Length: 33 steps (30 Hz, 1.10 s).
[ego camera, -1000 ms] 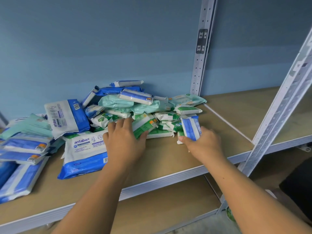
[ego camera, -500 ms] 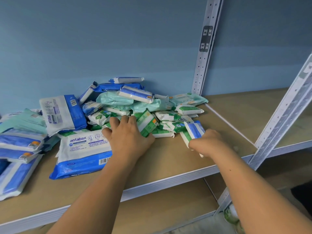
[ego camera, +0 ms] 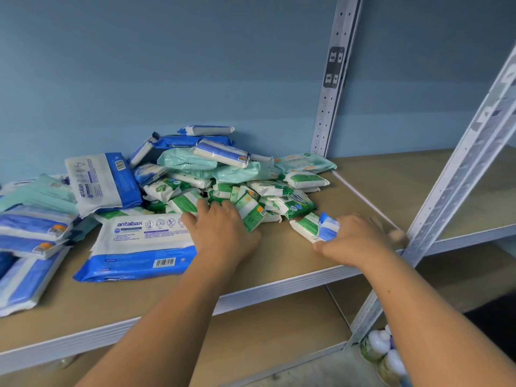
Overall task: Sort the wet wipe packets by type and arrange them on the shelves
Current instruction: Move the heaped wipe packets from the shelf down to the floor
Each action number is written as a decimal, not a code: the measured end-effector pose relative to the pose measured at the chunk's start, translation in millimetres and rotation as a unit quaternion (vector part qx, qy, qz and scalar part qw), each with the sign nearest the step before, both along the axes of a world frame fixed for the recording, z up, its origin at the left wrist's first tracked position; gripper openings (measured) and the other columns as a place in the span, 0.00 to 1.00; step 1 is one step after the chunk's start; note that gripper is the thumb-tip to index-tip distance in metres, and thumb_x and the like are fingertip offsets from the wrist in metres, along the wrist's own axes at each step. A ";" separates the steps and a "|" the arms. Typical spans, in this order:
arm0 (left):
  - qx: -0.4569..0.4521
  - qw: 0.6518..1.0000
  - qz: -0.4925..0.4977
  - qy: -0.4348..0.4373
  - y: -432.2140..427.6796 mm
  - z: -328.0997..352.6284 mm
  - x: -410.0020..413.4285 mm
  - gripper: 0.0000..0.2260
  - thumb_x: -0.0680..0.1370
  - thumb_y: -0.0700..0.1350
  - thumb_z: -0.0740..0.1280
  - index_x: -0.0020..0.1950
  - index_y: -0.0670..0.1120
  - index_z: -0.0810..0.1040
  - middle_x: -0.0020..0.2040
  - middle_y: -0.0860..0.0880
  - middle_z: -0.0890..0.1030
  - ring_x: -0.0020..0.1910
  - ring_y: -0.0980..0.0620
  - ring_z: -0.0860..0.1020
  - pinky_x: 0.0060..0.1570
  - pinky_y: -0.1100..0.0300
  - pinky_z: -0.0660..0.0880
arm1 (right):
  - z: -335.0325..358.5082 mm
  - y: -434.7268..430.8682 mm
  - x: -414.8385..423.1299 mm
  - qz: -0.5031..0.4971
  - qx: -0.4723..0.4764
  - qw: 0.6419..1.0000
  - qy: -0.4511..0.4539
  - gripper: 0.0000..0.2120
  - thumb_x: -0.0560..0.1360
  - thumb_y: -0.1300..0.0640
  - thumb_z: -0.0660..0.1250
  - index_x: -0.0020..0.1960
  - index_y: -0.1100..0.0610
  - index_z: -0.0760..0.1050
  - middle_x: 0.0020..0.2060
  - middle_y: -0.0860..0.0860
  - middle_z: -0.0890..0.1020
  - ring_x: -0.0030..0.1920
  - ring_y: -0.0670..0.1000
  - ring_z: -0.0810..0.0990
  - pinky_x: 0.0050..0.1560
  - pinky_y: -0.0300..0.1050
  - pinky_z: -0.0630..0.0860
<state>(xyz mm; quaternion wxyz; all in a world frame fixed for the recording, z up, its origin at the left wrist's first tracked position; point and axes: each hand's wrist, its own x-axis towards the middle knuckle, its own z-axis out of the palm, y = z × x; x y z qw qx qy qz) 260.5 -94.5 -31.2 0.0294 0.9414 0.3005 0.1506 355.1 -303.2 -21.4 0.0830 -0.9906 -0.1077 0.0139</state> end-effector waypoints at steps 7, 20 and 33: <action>-0.007 0.999 -0.015 -0.033 -3.2 11.5 -20.5 0.24 0.66 0.64 0.66 0.54 0.49 0.73 0.50 0.51 0.76 0.59 0.45 0.66 0.55 0.45 0.62 | 14.6 -20.2 -24.7 -0.002 -0.017 0.999 -0.042 0.21 0.63 0.33 0.70 0.40 0.50 0.74 0.39 0.45 0.76 0.47 0.54 0.74 0.52 0.56 0.59; -0.059 0.989 -0.119 -0.058 -44.1 15.1 -132.0 0.20 0.67 0.58 0.68 0.54 0.49 0.74 0.49 0.49 0.79 0.55 0.44 0.70 0.48 0.50 0.61 | 21.1 -73.6 -133.1 0.047 0.042 0.996 -0.065 0.22 0.62 0.31 0.69 0.39 0.50 0.75 0.36 0.44 0.77 0.42 0.53 0.74 0.53 0.53 0.66; -0.178 0.954 -0.138 0.195 -82.5 -177.1 -291.3 0.22 0.66 0.56 0.67 0.59 0.51 0.72 0.53 0.51 0.79 0.59 0.45 0.73 0.52 0.50 0.68 | -190.7 -102.4 -251.6 0.031 -0.040 0.972 0.232 0.28 0.53 0.29 0.68 0.39 0.52 0.77 0.36 0.48 0.80 0.47 0.56 0.79 0.47 0.44 0.77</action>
